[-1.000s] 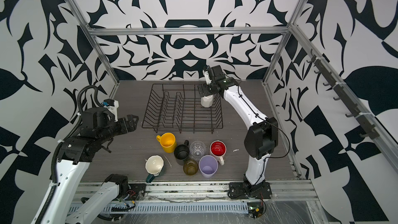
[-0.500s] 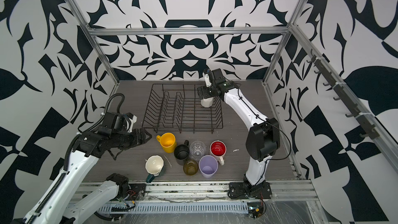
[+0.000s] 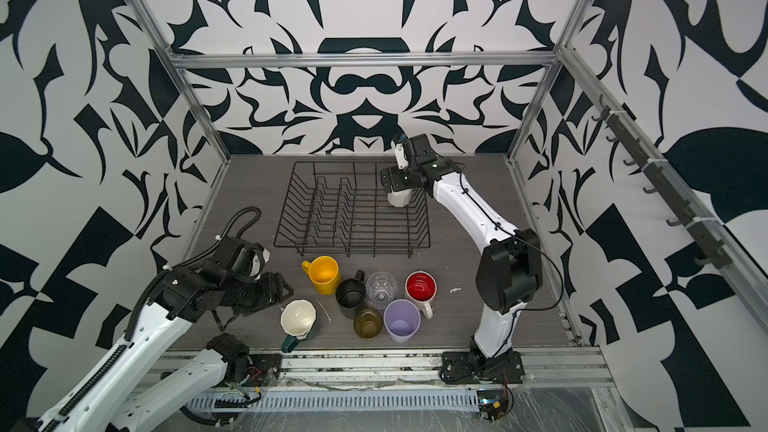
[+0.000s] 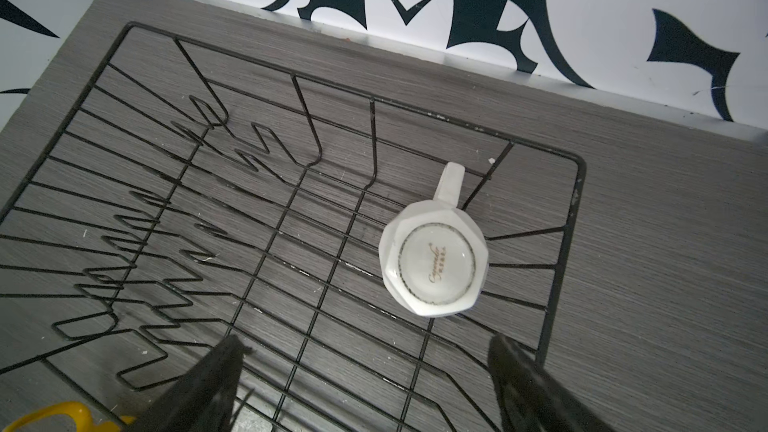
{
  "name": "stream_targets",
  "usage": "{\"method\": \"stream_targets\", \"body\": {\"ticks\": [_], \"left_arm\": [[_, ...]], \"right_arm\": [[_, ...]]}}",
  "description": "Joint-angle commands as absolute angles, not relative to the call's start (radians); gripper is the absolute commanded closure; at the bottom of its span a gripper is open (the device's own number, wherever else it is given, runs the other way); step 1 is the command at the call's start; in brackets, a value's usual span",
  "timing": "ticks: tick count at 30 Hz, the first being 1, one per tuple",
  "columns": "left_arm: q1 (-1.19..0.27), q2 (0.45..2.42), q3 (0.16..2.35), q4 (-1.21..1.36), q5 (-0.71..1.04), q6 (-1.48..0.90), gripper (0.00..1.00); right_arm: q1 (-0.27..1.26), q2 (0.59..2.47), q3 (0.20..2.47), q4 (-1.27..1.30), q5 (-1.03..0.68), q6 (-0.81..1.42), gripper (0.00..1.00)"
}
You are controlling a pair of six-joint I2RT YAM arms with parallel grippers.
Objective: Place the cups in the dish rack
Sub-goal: 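Release the white mug with the right gripper while the left gripper reaches the green mug, then grasp the dark green mug's rim with the left gripper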
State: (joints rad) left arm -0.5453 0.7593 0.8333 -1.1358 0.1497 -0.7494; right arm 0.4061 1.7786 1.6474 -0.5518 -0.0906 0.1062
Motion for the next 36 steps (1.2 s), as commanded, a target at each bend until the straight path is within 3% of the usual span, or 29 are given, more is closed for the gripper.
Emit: {"method": "stream_targets", "body": {"ticks": [1,10,36], "left_arm": [[-0.576,0.735,0.806,-1.208,0.138,-0.802,0.39],[-0.674,0.770,0.790,-1.249,0.087,-0.846,0.43],[-0.754,0.867,0.709,-1.077,0.073,-0.925,0.50]], "right_arm": [[0.403,1.724,1.638,-0.514,-0.100,0.119,0.06],[0.403,1.717,1.621,-0.505,-0.103,0.123,0.06],[0.403,1.707,1.577,-0.475,-0.104,0.123,0.06]]}}
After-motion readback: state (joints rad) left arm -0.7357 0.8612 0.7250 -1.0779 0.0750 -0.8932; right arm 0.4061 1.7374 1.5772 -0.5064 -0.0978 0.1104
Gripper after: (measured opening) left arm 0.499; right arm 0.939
